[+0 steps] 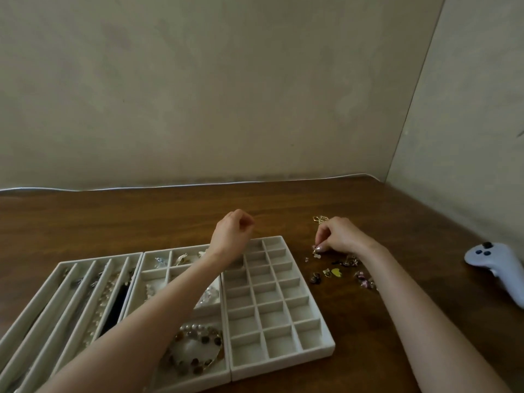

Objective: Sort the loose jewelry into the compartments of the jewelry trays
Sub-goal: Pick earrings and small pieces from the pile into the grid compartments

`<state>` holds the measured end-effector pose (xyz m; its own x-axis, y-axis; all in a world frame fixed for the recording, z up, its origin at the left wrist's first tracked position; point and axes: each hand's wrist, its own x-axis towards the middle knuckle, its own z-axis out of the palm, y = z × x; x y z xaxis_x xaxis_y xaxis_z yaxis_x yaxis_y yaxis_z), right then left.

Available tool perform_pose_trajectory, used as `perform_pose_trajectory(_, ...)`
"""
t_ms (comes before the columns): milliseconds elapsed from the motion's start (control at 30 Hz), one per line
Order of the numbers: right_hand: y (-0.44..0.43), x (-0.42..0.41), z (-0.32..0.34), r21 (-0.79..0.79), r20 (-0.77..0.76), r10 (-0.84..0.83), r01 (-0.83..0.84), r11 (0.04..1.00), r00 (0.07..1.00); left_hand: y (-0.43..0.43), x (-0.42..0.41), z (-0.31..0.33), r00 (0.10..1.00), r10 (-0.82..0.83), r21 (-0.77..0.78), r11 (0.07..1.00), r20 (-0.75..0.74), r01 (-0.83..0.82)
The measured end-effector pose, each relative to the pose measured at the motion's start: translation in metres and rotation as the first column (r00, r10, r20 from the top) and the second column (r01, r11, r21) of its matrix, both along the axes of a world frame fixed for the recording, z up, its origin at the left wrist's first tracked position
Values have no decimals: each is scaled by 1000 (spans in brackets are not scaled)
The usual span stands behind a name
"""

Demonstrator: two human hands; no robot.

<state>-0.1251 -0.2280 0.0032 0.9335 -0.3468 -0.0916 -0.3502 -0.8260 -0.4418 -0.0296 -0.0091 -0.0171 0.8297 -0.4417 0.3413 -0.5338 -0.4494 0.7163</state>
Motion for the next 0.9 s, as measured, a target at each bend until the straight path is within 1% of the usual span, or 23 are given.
perform_pose_trajectory(67,-1,0,-1,47,53,1,-3,999,999,0,-2,-5,1000,-16,-16,1000,-6,16)
perform_pose_trajectory(167,4,-5,0,120,199,-8,-16,993,980,1,-9,-6,999,-43,-62,997,26,45)
perform_pose_trajectory(233,11,-10,3,230,328,-8,-71,971,945,1,-16,-2,994,-77,-96,992,72,84)
perform_pose_trajectory(333,29,-15,7,362,447,25,-207,909,894,-2,-29,4,972,-205,-50,976,113,211)
perform_pose_trajectory(400,41,-14,4,401,476,72,-289,869,877,-4,-36,5,947,-307,-18,951,90,310)
perform_pose_trajectory(467,50,-13,1,426,489,115,-351,834,865,-6,-41,4,934,-348,-36,936,79,351)
perform_pose_trajectory(600,51,-12,-1,481,512,120,-400,780,851,-6,-42,4,960,-274,-130,951,63,280)
perform_pose_trajectory(700,47,-12,-1,541,507,103,-409,734,856,-5,-40,4,964,-260,-111,958,58,265)
perform_pose_trajectory(800,47,-10,-3,541,507,98,-405,737,856,-5,-39,3,963,-269,-105,957,23,270)
perform_pose_trajectory(900,45,-10,-4,499,524,85,-387,775,847,-5,-39,2,963,-269,-122,956,-3,267)
